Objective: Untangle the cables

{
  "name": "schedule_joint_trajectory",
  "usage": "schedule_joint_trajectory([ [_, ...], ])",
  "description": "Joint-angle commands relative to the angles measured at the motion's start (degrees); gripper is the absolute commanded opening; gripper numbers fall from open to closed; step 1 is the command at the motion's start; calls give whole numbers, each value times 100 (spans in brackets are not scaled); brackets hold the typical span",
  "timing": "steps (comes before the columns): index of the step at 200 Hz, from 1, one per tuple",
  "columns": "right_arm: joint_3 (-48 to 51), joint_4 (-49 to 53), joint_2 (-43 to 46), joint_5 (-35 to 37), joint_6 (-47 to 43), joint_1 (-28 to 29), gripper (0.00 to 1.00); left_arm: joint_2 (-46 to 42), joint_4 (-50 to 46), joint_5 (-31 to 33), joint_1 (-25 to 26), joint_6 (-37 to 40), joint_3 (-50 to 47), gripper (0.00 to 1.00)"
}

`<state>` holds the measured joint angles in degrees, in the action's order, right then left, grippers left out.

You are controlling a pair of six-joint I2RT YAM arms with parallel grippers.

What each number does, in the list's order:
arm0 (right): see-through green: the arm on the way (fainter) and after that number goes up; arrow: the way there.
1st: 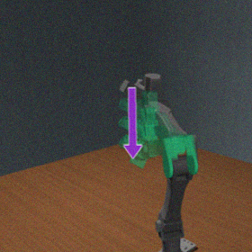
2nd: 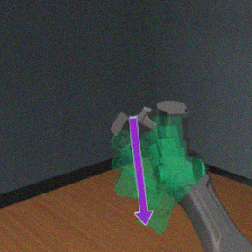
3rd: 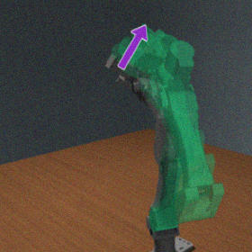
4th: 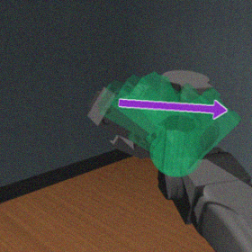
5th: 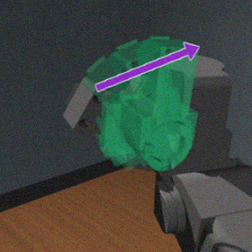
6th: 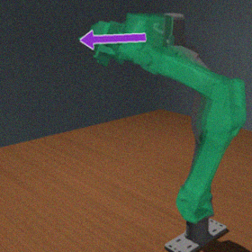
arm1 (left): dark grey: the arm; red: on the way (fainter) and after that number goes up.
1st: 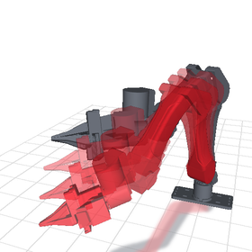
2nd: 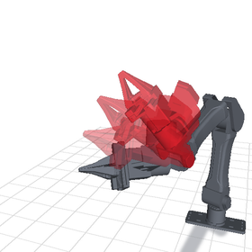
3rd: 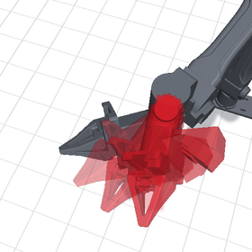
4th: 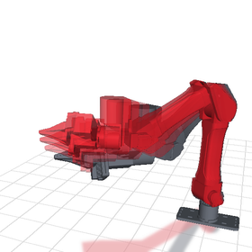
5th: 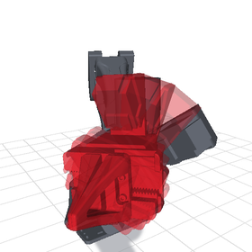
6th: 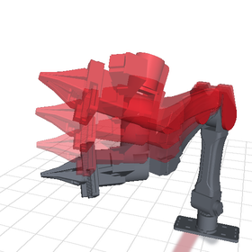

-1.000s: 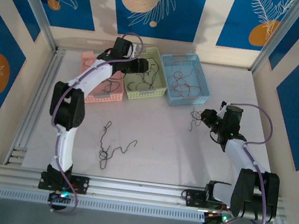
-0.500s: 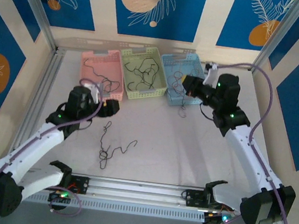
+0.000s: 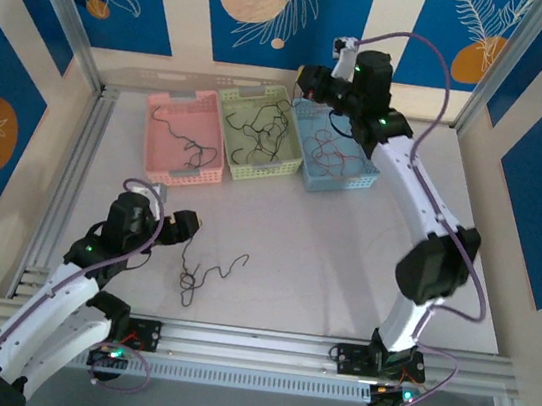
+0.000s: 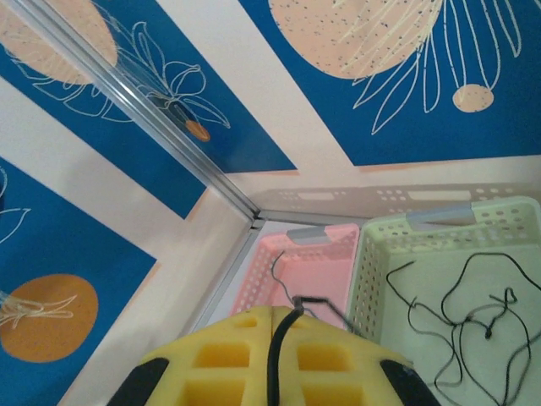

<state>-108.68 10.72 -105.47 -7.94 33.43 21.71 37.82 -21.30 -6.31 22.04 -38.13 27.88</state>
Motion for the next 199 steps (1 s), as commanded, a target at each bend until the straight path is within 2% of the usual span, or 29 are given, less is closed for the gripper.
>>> schedule_joint_trajectory([
  [1,-966,191,-807,-347,289,-43,0,-183,-165,5,52,-192,-236,80],
  [22,-2091,575,-1846,-591,491,-62,0,-314,-67,59,46,-302,-477,80],
  [50,-3628,1612,-3164,-657,576,-51,0,-305,34,67,50,-327,-635,80],
  [63,-3762,1814,-3468,-638,632,-35,0,-252,14,76,46,-280,-627,81],
  [82,-3451,1820,-3555,-630,610,16,0,-221,-49,129,46,-230,-617,81],
  [90,-3350,1896,-3549,-575,543,50,8,-214,-55,153,46,-230,-626,81],
  [106,-3439,2440,-3524,-174,247,140,31,-130,-68,233,44,-210,-647,81],
  [125,-3473,3178,-3252,701,-333,322,44,186,53,180,53,-178,-652,81],
  [145,-2631,3381,-2463,1131,-739,498,46,616,341,102,68,-143,-657,81],
  [173,124,2399,-549,1291,-750,758,48,1318,732,180,146,-14,-542,80],
  [199,2473,1541,808,736,-164,922,48,2021,1055,294,303,117,-323,75],
])
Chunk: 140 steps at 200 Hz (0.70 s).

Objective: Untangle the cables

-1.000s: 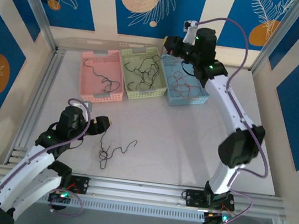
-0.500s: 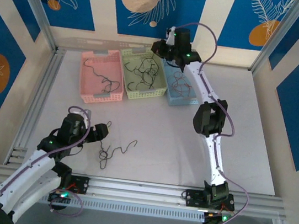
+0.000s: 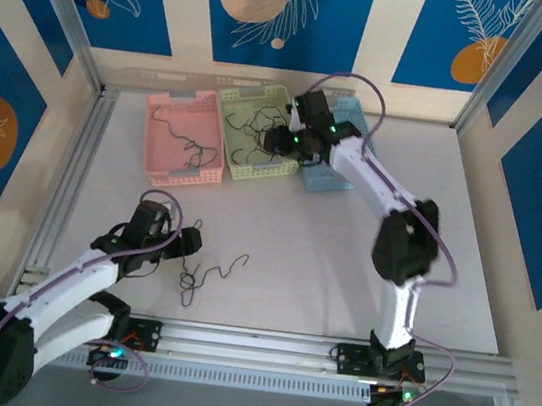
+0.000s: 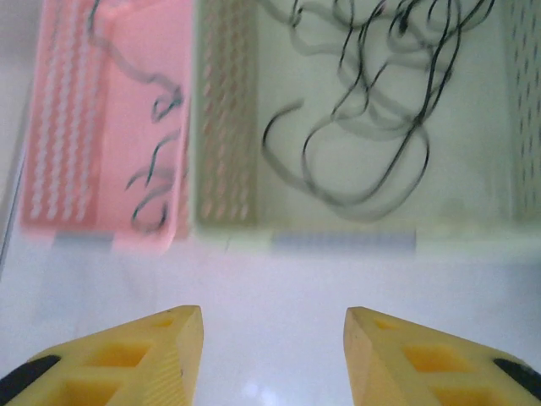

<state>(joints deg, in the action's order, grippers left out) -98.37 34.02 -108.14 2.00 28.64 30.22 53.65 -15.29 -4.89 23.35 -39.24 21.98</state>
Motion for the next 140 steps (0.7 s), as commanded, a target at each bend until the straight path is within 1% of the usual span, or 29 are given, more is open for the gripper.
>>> schedule_joint_trajectory([
  [1,1517,-812,1128,-273,347,76,48,464,460,167,179,235,278,75],
  [19,2761,-1364,1633,-688,861,336,48,874,516,295,278,335,461,73],
  [27,3196,-1619,1751,-758,1101,494,48,978,519,376,301,338,512,73],
  [31,3377,-1746,1781,-778,1223,585,49,1019,533,409,310,338,531,73],
  [36,3557,-1867,1795,-835,1331,690,53,1055,556,439,310,338,542,72],
  [51,3912,-2186,1726,-891,1565,986,54,1119,615,479,314,338,580,72],
  [77,4082,-2387,1353,-710,1735,1334,55,1180,640,532,323,345,630,71],
  [101,4042,-2591,958,-937,1875,1382,54,1253,679,497,332,347,632,70],
  [118,3936,-2601,677,-1252,1925,1436,51,1271,681,506,336,347,650,69],
  [140,3967,-2562,524,-1290,1982,1555,47,1274,694,521,337,348,650,68],
])
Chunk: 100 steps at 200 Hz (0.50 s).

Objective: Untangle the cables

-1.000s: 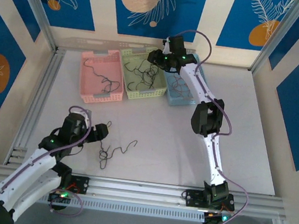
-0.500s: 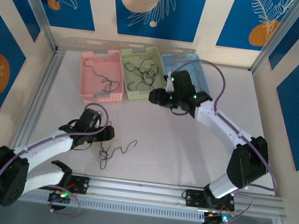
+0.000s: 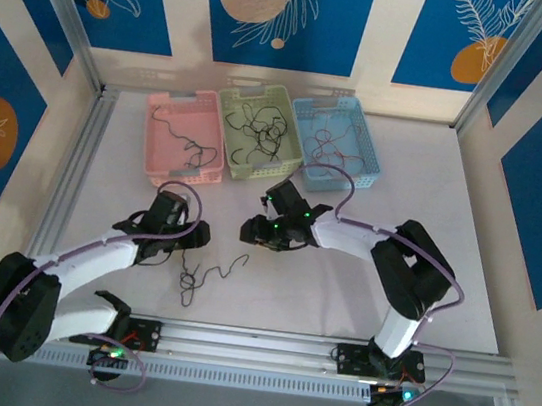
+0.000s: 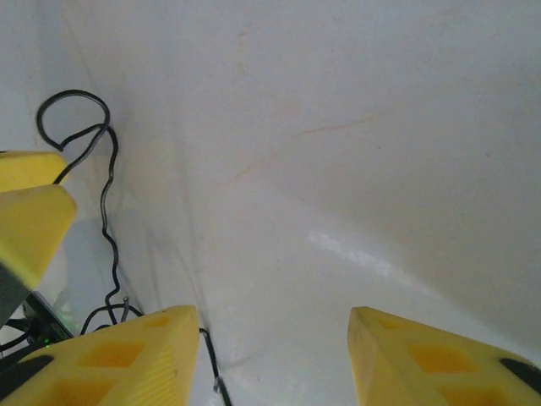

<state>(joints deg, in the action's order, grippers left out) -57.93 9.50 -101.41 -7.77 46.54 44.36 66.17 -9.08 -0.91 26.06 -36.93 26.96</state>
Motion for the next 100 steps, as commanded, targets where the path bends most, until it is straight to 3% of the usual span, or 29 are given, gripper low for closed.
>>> schedule_joint_trajectory([
  [1,-68,-116,-150,-313,195,142,47,25,78,125,66,116,152,68],
  [30,104,-180,-96,-313,228,287,45,54,98,108,74,124,149,68],
  [59,202,-176,-64,-304,236,366,37,95,124,90,73,146,169,68],
  [100,296,-209,60,-254,239,381,7,75,109,108,74,127,169,67],
])
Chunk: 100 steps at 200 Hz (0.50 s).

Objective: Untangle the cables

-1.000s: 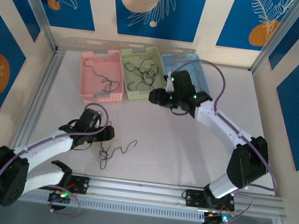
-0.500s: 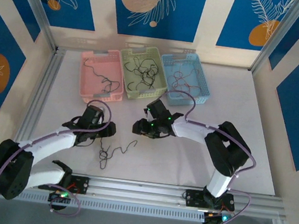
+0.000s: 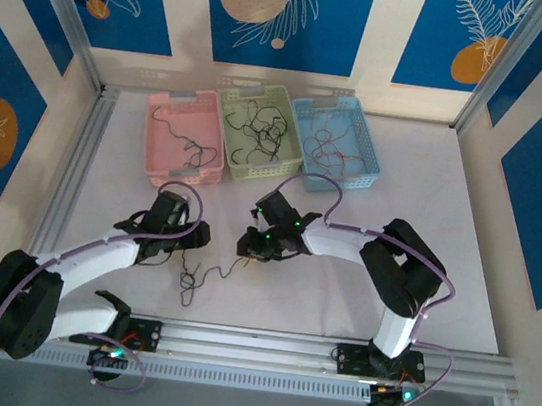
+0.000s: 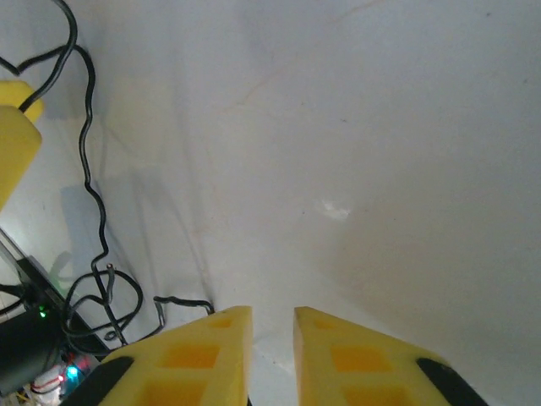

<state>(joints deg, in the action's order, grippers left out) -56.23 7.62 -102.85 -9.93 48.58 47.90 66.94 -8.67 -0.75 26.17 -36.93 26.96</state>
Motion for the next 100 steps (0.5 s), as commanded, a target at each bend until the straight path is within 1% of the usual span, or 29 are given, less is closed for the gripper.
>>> schedule_joint_trajectory([
  [1,132,-27,217,-27,32,27,6,-4,71,93,63,126,169,67],
  [28,242,-59,524,213,-131,22,0,-27,42,35,72,192,225,67],
  [64,406,-167,722,292,-251,7,0,43,-246,11,111,425,566,67],
  [100,445,-206,731,281,-256,-9,0,319,-614,410,345,727,974,67],
])
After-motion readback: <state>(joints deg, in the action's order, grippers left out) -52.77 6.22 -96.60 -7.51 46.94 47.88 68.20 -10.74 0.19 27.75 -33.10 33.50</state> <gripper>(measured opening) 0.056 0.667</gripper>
